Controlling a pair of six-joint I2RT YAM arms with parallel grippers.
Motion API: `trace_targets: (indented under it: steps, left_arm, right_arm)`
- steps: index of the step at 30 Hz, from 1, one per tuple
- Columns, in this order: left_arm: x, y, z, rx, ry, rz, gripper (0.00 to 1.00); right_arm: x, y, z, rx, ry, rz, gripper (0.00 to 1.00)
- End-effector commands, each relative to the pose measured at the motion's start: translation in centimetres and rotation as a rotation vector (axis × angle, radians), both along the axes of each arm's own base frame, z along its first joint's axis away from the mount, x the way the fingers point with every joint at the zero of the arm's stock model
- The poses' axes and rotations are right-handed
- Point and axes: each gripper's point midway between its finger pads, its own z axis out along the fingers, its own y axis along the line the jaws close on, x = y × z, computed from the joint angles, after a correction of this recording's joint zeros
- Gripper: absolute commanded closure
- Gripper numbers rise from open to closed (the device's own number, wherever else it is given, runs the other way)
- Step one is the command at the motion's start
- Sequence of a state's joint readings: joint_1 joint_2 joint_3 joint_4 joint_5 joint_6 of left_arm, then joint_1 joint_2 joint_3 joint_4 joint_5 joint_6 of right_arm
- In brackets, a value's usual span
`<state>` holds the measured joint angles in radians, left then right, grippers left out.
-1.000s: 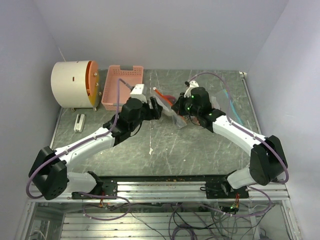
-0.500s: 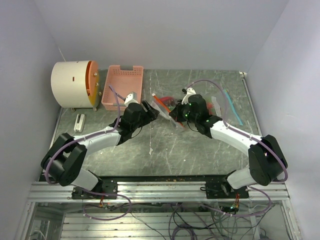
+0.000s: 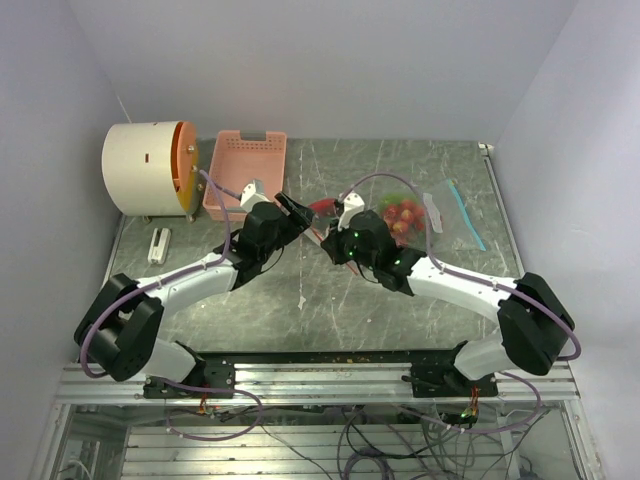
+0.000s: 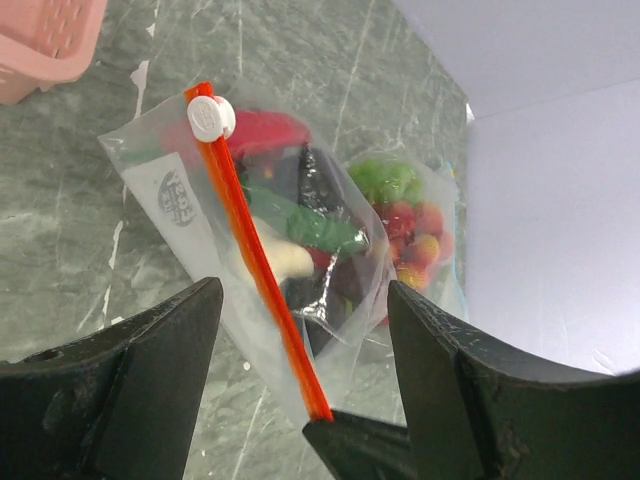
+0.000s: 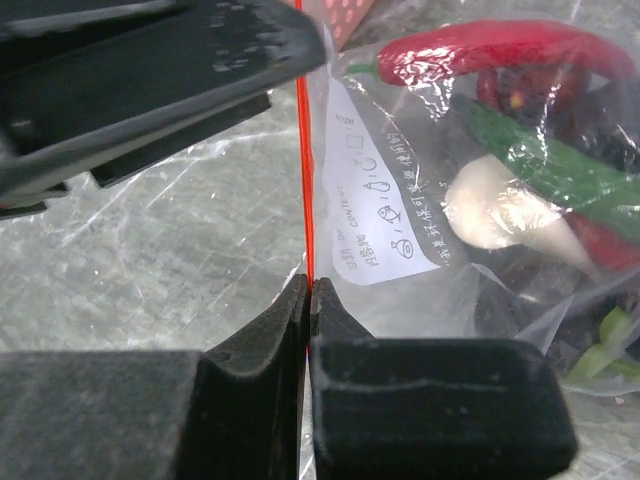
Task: Open the zip-top bag and remove the fake food
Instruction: Adjust the zipper food storage bag at the center of the board.
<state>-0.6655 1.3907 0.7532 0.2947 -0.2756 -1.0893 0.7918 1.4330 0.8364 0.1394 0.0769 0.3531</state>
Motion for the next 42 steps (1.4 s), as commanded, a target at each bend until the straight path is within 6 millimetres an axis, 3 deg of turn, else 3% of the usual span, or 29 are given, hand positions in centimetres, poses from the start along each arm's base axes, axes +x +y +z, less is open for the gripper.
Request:
trace_targets:
  steps: [1,7,9,12,15,16,20,25,28,29,34,37,40,42]
  left_arm:
    - [0.7,-0.1,-0.4,0.031,0.020,0.026,0.22]
    - [0.7,0.7,-2.4,0.070,0.054,0.059,0.26]
    - [0.8,0.6,-2.4,0.073,0.052,0.062,0.33]
    - [0.7,0.4,-2.4,0.079,0.063,0.047,0.54]
    - [0.4,0.5,-2.3,0.085,0.061,0.038,0.88]
    - [0.4,0.7,-2.2,0.094,0.054,0.036,0.92]
    - [0.3,0.8,-1.4,0.169,0.012,-0.009,0.93]
    - [0.9,-0.1,0.5,0.337,-0.040,-0.171,0.93]
    - [1.9,-1.0,2.1,0.428,-0.086,-0.294,0.93]
    - [2.6,-1.7,3.6,0.439,-0.120,-0.336,0.93]
    - [3.6,-5.0,7.6,0.516,-0.229,-0.568,0.93]
    - [3.0,-6.8,10.6,0.507,-0.358,-0.685,0.93]
    - [1.9,-7.2,12.8,0.539,-0.455,-0.774,0.93]
    - [1.3,-6.9,12.8,0.583,-0.471,-0.817,0.93]
  right_arm:
    - [0.5,0.6,2.0,-0.026,-0.104,-0.027,1.00]
    - [-0.3,1.9,2.0,-0.060,-0.129,-0.012,1.00]
    - [-0.6,2.3,1.6,-0.071,-0.123,-0.009,1.00]
    - [-0.7,2.8,1.5,-0.068,-0.113,-0.012,1.00]
    - [-0.6,3.2,1.7,-0.055,-0.107,-0.011,1.00]
    - [-0.7,3.4,1.8,-0.052,-0.106,-0.006,1.00]
    - [-0.9,3.7,2.3,-0.040,-0.111,0.004,1.00]
    - [-1.4,1.9,4.7,-0.017,-0.159,-0.030,0.66]
    - [-1.7,-0.5,8.0,0.015,-0.247,-0.079,0.55]
    - [-1.7,-1.5,9.0,0.024,-0.279,-0.104,0.53]
    - [-1.0,-5.9,12.4,0.026,-0.400,-0.220,0.48]
    - [0.0,-7.5,13.3,0.014,-0.382,-0.216,0.47]
    - [1.0,-8.3,13.6,0.083,-0.322,-0.149,0.47]
    - [1.5,-9.0,14.2,0.144,-0.324,-0.119,0.45]
